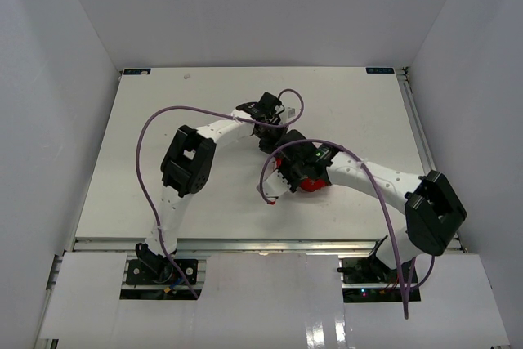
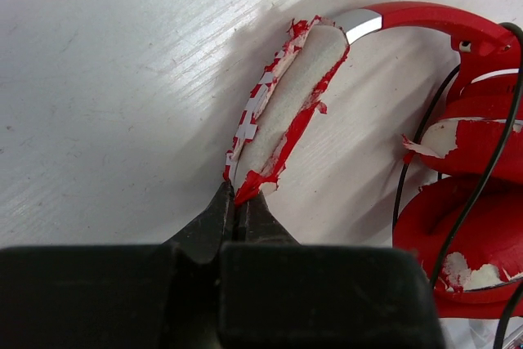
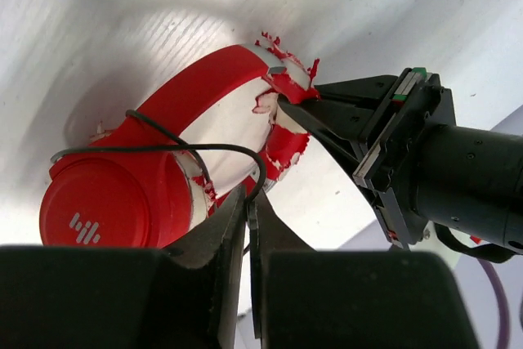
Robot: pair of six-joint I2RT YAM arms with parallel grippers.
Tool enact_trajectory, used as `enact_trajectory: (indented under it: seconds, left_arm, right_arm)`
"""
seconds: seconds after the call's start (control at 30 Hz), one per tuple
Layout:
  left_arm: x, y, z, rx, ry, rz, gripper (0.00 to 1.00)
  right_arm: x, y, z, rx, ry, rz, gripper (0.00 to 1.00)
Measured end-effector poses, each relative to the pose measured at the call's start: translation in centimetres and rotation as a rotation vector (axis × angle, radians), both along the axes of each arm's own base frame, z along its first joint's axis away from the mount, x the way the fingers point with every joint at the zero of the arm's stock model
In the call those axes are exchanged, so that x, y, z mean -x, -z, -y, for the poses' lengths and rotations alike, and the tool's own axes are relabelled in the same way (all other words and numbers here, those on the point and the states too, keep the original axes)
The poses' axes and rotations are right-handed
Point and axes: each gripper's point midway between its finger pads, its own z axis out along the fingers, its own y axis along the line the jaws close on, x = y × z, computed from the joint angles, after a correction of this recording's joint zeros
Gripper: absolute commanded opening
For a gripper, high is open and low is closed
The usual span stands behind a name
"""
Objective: Wrap the headphones
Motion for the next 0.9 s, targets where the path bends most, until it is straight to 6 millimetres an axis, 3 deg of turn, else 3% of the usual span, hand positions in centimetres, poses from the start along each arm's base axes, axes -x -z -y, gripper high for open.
enact_trajectory:
  seconds: [0.23,0.37,0.53,0.67,0.8,0.9]
  left_arm:
    - [-0.4,0.0,-0.2,-0.001,-0.004,0.013,0.00]
    - [-0.8,0.1,-0.5,-0.005,-0.016,0.021,0.01]
    - [-1.2,0.2,-1.2,0.000,-0.043,0.024,0.26]
    - [-1.6,0.1,-1.6,0.008,-0.067,0.019,0.46]
    - [-2.2,-0.3,-1.9,0.014,-0.084,0.032,0.62]
    - [-2.7,-0.9,-2.2,0.016,-0.099,0.050,0.71]
  right_arm:
    - [-0.7,0.9,-0.9,-0.110,0.003,-0.053,0.15]
    - [-1.0,2.6,-1.2,-0.118,0.012,-0.104,0.22]
    - [-1.0,4.6,-0.9,-0.099,0.038,-0.155,0.34]
    - [-1.5,4.5,-0.7,-0.113,0.064,-0.153,0.47]
    - [-2.6,3.5,-0.5,-0.145,0.118,-0.149,0.53]
    - [-4.0,1.3,-0.6,-0.204,0.173,-0.139,0.55]
